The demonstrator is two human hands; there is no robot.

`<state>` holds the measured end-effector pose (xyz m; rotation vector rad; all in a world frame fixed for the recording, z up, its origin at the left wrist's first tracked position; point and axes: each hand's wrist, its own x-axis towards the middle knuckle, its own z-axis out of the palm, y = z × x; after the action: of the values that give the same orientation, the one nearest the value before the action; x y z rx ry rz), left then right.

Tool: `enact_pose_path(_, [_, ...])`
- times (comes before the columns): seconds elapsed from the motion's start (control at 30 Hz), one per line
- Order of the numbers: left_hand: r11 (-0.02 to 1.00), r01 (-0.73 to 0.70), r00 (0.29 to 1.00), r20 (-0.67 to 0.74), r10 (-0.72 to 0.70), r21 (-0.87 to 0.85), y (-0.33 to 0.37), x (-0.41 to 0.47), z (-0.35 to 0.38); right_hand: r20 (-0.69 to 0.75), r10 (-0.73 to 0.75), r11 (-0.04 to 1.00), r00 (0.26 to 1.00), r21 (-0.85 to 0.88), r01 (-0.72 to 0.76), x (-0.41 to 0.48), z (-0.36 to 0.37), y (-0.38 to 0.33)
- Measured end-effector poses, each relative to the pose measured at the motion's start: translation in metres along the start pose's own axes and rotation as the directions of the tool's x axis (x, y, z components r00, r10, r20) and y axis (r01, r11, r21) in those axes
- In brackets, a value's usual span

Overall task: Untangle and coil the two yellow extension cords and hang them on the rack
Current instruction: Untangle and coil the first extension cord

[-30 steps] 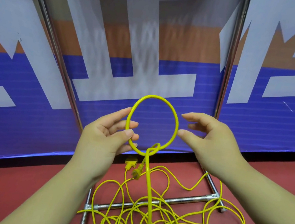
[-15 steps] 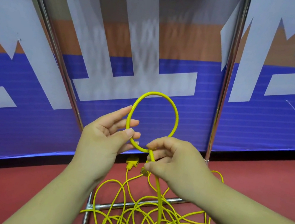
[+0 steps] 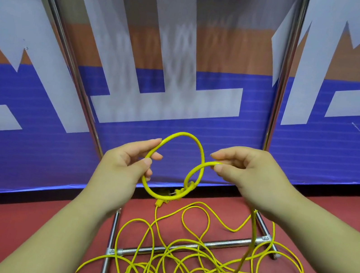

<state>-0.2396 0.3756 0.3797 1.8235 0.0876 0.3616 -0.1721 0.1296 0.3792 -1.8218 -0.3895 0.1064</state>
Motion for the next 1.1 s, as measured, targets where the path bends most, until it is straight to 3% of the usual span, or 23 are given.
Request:
enact_pose_path(0.33, [0.993, 0.011, 0.998, 0.068, -0.02, 0.12, -0.003, -0.006, 0.013, 0.019, -0.012, 0.972, 1.0, 0.234, 0.007, -0.006, 0.009, -0.005])
enact_pose_path(0.5, [0.998, 0.037, 0.99, 0.133, -0.043, 0.042, 0.002, -0.012, 0.022, -0.011, -0.006, 0.972, 1.0, 0.233, 0.008, -0.008, 0.014, -0.005])
enact_pose_path(0.8, [0.963, 0.229, 0.952, 0.238, -0.191, -0.142, 0.002, -0.018, 0.032, -0.081, 0.033, 0.941, 0.996, 0.338, -0.003, -0.007, 0.016, -0.006])
enact_pose_path(1.1, [0.933, 0.224, 0.964, 0.204, -0.17, -0.281, 0.008, -0.012, 0.02, 0.125, -0.001, 0.994, 0.992, 0.111, -0.013, -0.008, 0.006, -0.011])
